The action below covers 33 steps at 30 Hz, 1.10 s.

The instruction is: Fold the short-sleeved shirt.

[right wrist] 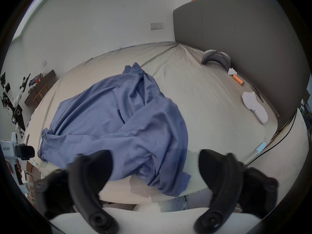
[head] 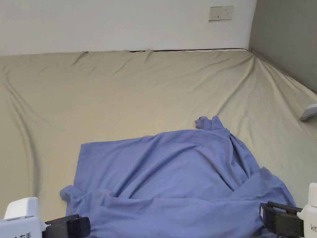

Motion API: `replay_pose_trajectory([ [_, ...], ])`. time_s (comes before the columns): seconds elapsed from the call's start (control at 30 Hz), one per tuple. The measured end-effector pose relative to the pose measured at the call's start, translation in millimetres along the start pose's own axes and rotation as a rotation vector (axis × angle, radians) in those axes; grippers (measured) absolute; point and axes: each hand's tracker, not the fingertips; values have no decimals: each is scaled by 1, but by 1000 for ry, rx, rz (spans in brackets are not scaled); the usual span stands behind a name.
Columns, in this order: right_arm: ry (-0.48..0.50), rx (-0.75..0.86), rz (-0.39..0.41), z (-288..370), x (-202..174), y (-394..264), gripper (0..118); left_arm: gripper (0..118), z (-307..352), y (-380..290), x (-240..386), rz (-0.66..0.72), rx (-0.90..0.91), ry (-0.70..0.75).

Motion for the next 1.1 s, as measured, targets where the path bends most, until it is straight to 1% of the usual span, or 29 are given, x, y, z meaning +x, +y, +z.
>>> replay_pose_trajectory([
  [0.03,-22,65,5,13,-3,4,107,114,11,4,3,31,29,-6],
  [0.07,-29,92,21,20,-9,10,106,114,20,9,7,68,79,-4],
  [0.1,0,123,51,27,-17,21,106,114,31,16,15,85,146,6],
  [0.17,30,206,86,41,-32,40,106,114,46,29,26,16,278,3],
  [0.23,41,323,122,49,-50,58,106,114,56,44,50,-102,325,58],
  [0.27,38,387,131,51,-56,65,105,112,56,48,59,-159,337,84],
  [0.3,55,388,131,49,-61,72,100,107,54,52,68,-219,354,119],
  [0.33,77,403,150,46,-67,80,88,88,49,57,76,-267,367,146],
  [0.37,104,402,165,41,-71,85,55,39,45,61,81,-302,349,179],
  [0.4,123,378,186,34,-76,92,15,4,33,68,82,-308,321,189],
  [0.43,119,368,198,23,-79,98,0,0,20,78,78,-272,287,164],
  [0.47,110,392,264,17,-83,100,0,0,13,85,75,-216,252,121],
  [0.5,111,402,292,9,-86,105,0,0,5,94,67,-165,224,71],
  [0.53,155,302,260,-3,-85,108,0,0,-4,104,60,-124,216,43],
  [0.57,176,273,249,-13,-85,111,0,0,-11,112,56,-115,211,48],
  [0.6,212,302,236,-22,-83,116,0,0,-20,123,54,-136,199,77],
  [0.63,230,285,212,-33,-81,121,0,0,-31,135,51,-160,181,126],
  [0.73,226,274,197,-64,-77,136,0,0,-69,174,41,-204,130,207],
  [0.77,232,265,187,-74,-74,140,0,11,-83,186,37,-206,105,223],
  [0.8,250,248,171,-84,-71,145,0,32,-99,199,32,-195,87,223],
  [0.83,270,240,155,-94,-70,149,0,62,-116,211,25,-191,67,202],
  [0.87,286,236,143,-102,-68,152,0,98,-131,220,20,-175,36,187],
  [0.93,304,226,123,-118,-63,157,0,108,-168,239,7,-134,-38,186],
  [0.97,304,223,120,-123,-63,159,0,111,-180,245,4,-125,-48,176],
  [1.0,302,220,119,-129,-62,160,0,110,-193,250,0,-135,-39,178],
  [1.07,292,219,122,-136,-61,160,0,103,-211,255,-4,-135,-71,188],
  [1.1,288,215,122,-138,-60,161,0,103,-223,255,-5,-142,-85,202],
])
